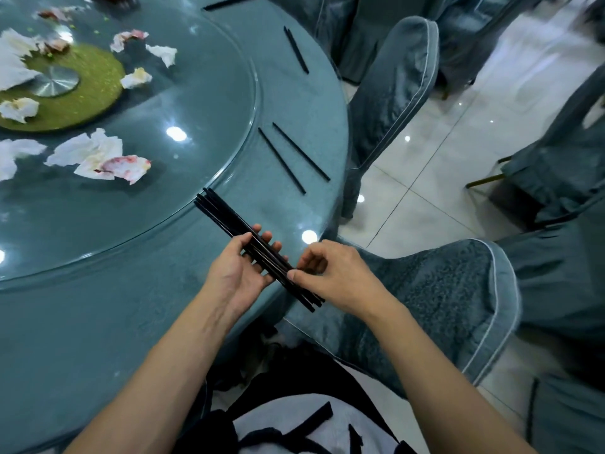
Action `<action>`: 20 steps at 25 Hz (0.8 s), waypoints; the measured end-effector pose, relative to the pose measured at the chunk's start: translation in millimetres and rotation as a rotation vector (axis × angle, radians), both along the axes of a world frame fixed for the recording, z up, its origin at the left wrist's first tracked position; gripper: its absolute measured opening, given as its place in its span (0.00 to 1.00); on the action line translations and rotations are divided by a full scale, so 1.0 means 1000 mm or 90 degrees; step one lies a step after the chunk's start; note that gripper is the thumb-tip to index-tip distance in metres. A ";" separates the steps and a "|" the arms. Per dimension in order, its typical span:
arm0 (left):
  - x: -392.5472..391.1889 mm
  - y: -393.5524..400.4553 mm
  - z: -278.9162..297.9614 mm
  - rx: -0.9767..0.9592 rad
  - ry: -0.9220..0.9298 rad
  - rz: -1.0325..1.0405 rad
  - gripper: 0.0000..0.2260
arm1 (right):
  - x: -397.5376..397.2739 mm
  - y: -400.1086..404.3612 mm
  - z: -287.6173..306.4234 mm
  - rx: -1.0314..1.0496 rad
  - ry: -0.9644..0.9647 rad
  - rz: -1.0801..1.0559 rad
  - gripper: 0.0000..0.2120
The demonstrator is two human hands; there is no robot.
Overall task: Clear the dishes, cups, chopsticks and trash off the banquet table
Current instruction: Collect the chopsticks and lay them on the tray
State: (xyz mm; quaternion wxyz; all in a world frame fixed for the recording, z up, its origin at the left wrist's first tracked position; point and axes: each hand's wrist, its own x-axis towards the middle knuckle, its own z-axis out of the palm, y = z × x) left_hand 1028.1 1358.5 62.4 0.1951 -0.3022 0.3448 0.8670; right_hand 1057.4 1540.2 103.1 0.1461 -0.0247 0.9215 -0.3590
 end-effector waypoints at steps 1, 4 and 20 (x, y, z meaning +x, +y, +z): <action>0.001 0.004 0.001 0.000 0.001 -0.008 0.08 | 0.003 0.004 -0.001 -0.005 0.007 -0.019 0.10; 0.002 0.018 0.005 0.003 -0.005 -0.028 0.08 | 0.011 0.017 -0.002 -0.016 0.022 -0.061 0.09; 0.058 0.185 0.033 0.007 0.006 -0.165 0.08 | 0.083 0.198 0.013 -0.002 0.154 -0.204 0.07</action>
